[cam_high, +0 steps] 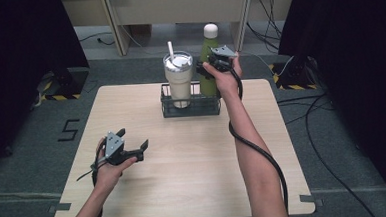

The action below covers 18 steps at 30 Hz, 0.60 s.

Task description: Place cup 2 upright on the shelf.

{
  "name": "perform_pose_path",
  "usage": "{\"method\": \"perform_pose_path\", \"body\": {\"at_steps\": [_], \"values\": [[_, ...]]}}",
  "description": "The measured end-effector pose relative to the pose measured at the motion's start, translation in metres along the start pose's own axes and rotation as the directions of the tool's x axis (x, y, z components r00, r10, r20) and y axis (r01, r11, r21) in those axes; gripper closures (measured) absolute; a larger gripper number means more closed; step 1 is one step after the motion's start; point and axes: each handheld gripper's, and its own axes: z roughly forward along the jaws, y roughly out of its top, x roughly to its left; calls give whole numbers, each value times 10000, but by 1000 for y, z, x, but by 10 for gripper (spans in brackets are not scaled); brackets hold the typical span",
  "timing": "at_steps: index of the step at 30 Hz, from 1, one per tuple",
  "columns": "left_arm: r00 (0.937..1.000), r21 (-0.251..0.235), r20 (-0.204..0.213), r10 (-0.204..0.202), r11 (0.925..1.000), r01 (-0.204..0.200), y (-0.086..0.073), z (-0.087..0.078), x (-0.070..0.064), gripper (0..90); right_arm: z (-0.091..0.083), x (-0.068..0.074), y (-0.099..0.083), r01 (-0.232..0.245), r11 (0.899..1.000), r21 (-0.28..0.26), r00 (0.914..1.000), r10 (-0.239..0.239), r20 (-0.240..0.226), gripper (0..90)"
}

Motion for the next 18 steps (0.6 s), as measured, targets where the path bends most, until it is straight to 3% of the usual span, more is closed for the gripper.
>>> {"method": "perform_pose_path", "body": {"at_steps": [18], "values": [[10000,25,22,3,10000,-4,-1,0,0,22,18,0,-26,-29,9975,709,9998,17,175,212]]}}
